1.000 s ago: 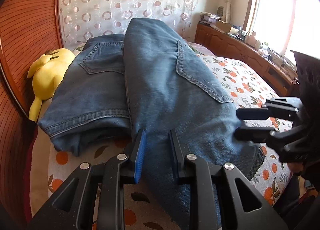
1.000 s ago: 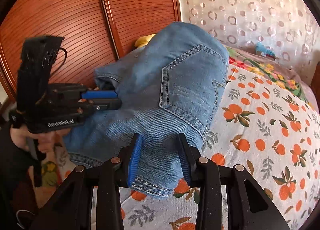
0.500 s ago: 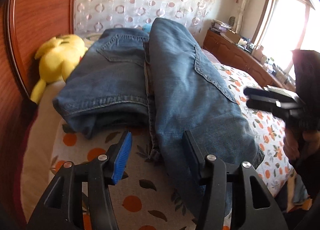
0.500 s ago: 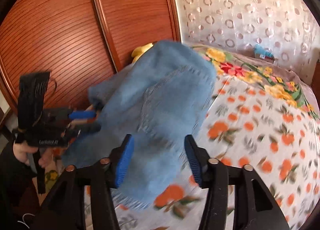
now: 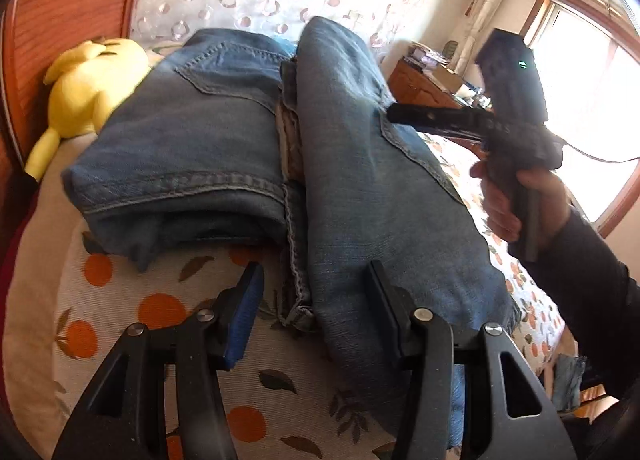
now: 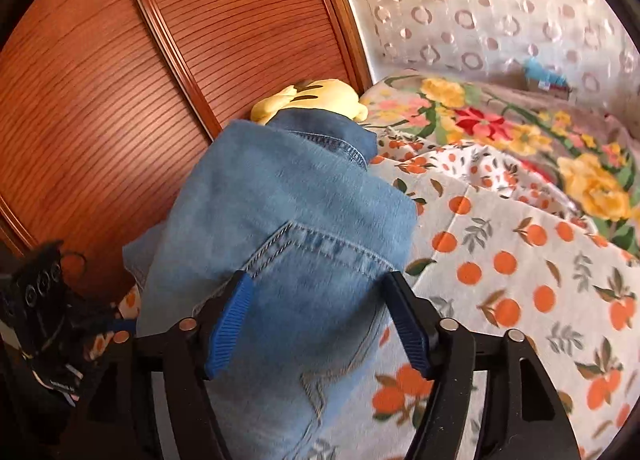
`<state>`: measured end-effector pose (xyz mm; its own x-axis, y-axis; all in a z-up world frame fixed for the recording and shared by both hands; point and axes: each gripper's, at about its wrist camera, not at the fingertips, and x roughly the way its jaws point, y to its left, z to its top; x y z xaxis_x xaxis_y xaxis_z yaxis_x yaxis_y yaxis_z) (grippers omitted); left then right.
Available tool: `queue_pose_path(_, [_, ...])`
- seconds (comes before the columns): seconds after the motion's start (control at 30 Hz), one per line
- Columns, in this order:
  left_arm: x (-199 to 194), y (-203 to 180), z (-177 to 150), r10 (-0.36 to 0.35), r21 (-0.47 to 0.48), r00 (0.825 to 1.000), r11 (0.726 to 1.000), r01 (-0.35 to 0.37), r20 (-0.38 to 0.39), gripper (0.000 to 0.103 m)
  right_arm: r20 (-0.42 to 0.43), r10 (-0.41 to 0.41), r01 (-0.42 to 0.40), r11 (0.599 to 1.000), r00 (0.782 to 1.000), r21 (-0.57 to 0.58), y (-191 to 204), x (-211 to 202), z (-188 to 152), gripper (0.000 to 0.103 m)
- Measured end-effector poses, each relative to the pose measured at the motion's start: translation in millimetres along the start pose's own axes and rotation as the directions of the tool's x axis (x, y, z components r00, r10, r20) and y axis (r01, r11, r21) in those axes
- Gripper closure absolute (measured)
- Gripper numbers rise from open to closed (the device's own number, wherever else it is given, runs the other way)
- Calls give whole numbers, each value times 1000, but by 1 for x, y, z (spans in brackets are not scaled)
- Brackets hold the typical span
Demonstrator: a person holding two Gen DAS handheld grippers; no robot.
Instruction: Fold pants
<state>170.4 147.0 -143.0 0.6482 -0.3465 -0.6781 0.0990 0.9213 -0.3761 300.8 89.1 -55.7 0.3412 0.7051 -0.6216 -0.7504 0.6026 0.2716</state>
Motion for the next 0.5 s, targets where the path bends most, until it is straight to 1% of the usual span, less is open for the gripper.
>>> queue_pose_path(0.07, [5,-1,1,-26,-13,1000,1000,26,-15,50,-11,21,-21,1000,1000,19,-10,11,4,25])
queue_pose_path(0.1, [7,-1,1,-41,-24,999,999,41,-23,50,-12,31,-30,999,999,25,-14,17,7,22])
queue_pose_path(0.17, [12,0,2,-51,-39,998,998,50,-37,50,-23,40,-39,999,999,36,-21,28,7,19])
queue_pose_path(0.3, [14,-4,5,-43,-30,997,999,42,-56,50,-39,89,-86,993,995,75,-36,45,12,19])
queue_pose_path(0.4, [17,-3,6,-63,-48,996,997,60,-62,50,-38,119,-115,989,992,89,-44,53,14,18])
queue_pose_path(0.5, [18,-7,7,-62,-50,996,997,59,-65,50,-43,146,-140,984,988,114,-52,60,13,17])
